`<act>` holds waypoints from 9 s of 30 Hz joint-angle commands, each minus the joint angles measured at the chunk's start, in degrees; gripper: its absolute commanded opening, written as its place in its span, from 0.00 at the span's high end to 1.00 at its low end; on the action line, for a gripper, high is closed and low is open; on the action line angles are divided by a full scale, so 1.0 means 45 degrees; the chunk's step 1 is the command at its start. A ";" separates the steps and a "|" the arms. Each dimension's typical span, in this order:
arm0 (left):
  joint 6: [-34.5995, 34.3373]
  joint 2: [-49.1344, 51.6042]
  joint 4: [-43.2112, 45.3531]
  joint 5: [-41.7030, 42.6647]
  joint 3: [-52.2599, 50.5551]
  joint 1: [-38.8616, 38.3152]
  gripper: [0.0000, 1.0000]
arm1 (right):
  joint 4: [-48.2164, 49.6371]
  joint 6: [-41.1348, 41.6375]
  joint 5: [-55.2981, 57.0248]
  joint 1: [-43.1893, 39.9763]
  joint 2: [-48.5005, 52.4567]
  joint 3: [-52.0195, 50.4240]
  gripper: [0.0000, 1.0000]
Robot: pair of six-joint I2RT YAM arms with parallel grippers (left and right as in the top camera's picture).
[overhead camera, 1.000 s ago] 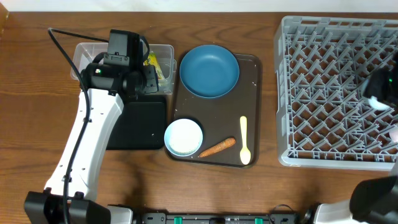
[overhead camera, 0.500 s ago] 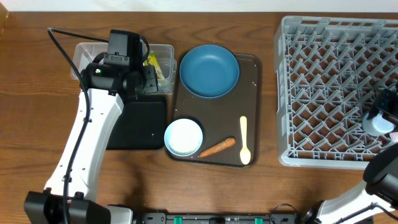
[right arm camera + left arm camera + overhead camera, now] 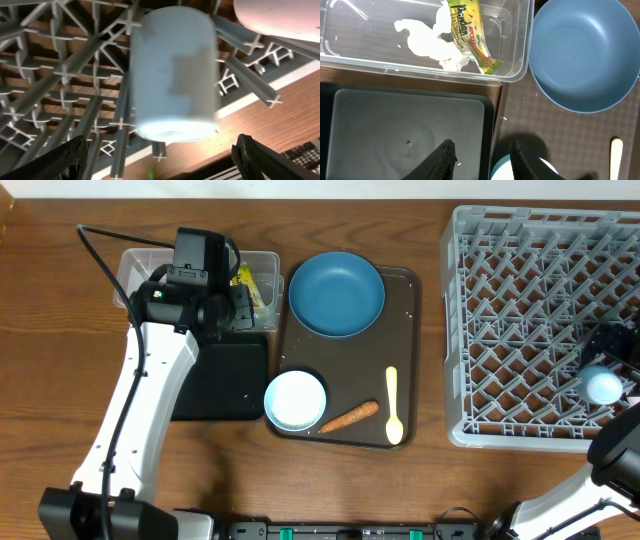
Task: Sort waste into correct bins and load items into the dishwasher rack
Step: 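Release the cup from the left gripper and carry it into the rack, then move the right gripper to the blue plate and grasp its rim, then lift the blue plate and place it in the dish rack, then move the right gripper to the yellow spoon and grasp it, then carry the yellow spoon into the dish rack with the right gripper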
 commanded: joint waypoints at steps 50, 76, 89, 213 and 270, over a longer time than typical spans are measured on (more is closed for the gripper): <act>0.0165 0.0000 -0.0554 -0.0204 -0.0073 0.0053 0.55 | 1.0705 0.2176 -0.0758 1.1876 0.3419 0.0015 0.52; 0.0165 0.0000 -0.0597 -0.0204 -0.0073 0.0053 0.55 | 0.9942 -0.0529 0.0262 0.9758 -0.0544 0.0029 0.99; 0.0165 0.0000 -0.0578 -0.0204 -0.0073 0.0053 0.55 | 1.1298 -0.5144 0.7825 0.7135 -0.3881 0.0029 0.99; 0.0117 0.0000 -0.0607 -0.0199 -0.0078 0.0053 0.55 | 0.3517 -0.4197 -0.4736 0.6815 -0.3517 -0.0039 0.28; 0.0117 0.0005 -0.0602 -0.0199 -0.0078 0.0053 0.55 | 0.8568 0.4027 -0.1515 1.5149 -0.3235 -1.0962 0.39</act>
